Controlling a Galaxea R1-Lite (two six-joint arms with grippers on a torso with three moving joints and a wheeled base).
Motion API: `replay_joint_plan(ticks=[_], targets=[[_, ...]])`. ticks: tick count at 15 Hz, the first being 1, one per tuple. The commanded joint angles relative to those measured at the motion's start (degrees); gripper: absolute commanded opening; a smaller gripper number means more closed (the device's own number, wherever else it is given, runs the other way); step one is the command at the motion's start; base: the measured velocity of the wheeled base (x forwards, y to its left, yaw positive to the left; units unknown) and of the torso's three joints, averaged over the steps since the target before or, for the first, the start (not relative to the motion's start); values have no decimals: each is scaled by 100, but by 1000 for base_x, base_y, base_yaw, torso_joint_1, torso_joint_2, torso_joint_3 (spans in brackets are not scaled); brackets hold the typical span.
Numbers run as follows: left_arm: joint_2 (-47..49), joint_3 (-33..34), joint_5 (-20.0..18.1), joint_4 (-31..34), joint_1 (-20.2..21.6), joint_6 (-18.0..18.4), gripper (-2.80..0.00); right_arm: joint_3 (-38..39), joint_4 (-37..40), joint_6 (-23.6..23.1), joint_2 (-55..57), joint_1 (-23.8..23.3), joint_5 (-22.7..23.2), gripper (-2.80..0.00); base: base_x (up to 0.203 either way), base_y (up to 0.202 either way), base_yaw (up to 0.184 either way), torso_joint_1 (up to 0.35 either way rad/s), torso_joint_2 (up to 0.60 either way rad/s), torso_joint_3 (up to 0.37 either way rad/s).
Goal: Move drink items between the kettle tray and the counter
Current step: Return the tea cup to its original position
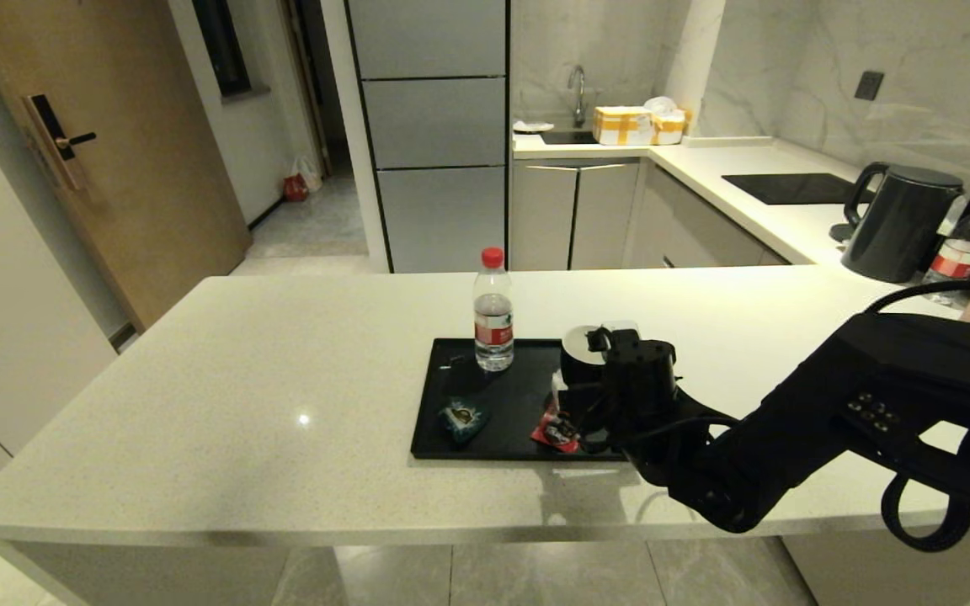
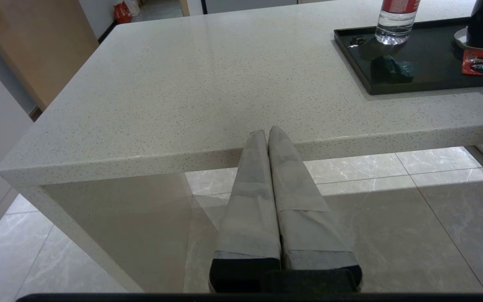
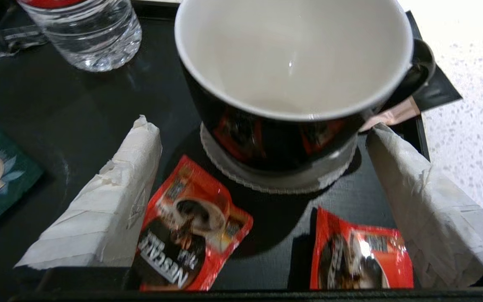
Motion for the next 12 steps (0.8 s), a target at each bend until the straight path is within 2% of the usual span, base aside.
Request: replay_joint_plan(ticks=[1,12], targets=[[-2,0,-1,0,0,4,-280,87,-54,15,-79,4,-13,0,0,0,0,0,0,0],[-2,0,-1,0,0,4,-280,306,-115,17,-1075,-4,4,0,0,0,0,0,0,0]])
